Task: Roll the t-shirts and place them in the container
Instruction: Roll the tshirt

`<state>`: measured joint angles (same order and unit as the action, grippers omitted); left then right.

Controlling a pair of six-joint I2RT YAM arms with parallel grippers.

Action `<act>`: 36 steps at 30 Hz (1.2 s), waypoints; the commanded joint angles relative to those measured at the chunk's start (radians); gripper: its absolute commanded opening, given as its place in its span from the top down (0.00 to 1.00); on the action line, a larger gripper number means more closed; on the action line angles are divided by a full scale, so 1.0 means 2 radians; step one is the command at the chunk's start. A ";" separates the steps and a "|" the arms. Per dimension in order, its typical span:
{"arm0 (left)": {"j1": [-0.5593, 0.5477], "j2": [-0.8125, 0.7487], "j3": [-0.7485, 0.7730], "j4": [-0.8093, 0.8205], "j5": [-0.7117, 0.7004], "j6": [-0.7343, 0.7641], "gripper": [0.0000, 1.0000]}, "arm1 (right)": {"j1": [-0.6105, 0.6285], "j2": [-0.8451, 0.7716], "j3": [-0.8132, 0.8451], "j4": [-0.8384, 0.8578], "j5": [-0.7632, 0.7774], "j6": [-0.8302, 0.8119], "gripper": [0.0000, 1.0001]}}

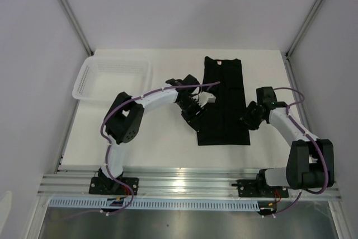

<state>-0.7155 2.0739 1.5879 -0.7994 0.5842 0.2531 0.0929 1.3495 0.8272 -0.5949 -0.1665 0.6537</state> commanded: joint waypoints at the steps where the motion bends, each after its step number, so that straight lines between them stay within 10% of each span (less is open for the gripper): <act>1: 0.001 0.002 0.003 0.002 0.021 -0.021 0.46 | -0.029 -0.002 -0.006 -0.060 0.061 -0.028 0.60; 23: -0.014 0.058 0.031 0.004 0.024 -0.041 0.52 | -0.035 0.029 0.000 -0.045 0.082 -0.066 0.64; 31: -0.017 0.066 0.034 0.005 0.032 -0.045 0.84 | -0.035 0.042 -0.006 -0.022 0.083 -0.081 0.67; 36: -0.018 0.050 0.037 0.008 0.029 -0.041 0.99 | -0.036 0.052 -0.006 -0.019 0.098 -0.080 0.87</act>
<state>-0.7444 2.1979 1.6192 -0.7952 0.6315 0.1734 0.0261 1.4483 0.7914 -0.6567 -0.0189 0.5011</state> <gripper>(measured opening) 0.012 0.163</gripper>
